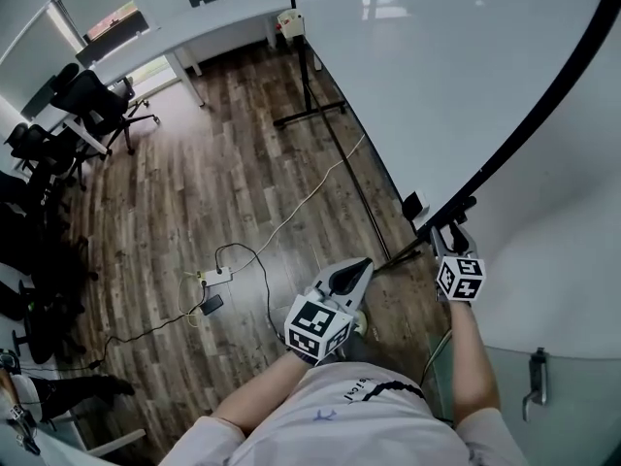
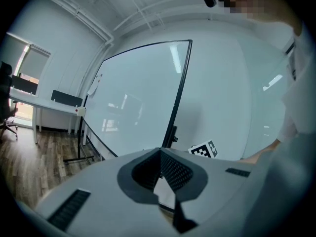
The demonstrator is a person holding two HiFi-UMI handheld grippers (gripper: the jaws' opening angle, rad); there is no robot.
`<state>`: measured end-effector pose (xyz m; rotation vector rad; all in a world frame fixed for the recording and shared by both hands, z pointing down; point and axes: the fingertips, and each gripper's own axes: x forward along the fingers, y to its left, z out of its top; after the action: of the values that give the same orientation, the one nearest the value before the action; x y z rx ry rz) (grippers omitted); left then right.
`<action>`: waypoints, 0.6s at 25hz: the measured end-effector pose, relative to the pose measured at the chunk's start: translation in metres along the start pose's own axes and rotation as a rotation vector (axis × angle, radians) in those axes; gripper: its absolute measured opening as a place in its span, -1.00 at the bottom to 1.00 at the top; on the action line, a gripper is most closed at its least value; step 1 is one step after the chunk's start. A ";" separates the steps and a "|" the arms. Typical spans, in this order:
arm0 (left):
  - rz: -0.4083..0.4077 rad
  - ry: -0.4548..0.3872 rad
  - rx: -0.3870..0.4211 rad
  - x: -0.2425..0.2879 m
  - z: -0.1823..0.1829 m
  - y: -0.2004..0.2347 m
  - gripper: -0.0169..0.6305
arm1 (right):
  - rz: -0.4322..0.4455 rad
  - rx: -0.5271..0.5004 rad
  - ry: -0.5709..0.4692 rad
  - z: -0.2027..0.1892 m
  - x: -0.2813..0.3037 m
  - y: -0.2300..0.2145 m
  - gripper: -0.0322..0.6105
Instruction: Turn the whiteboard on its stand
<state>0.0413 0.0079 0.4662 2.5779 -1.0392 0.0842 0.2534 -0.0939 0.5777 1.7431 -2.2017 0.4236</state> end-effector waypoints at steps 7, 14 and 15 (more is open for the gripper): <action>-0.036 0.002 0.018 0.007 0.003 -0.007 -0.91 | 0.020 0.003 0.012 0.004 -0.034 0.039 -0.29; -0.048 0.018 0.033 -0.003 0.008 -0.014 -0.91 | 0.124 0.014 -0.049 0.037 -0.058 0.105 -0.43; -0.050 0.018 0.036 -0.004 0.009 -0.014 -0.91 | 0.138 0.022 -0.053 0.040 -0.060 0.113 -0.47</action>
<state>0.0473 0.0169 0.4531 2.6288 -0.9751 0.1147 0.1547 -0.0322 0.5115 1.6366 -2.3725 0.4398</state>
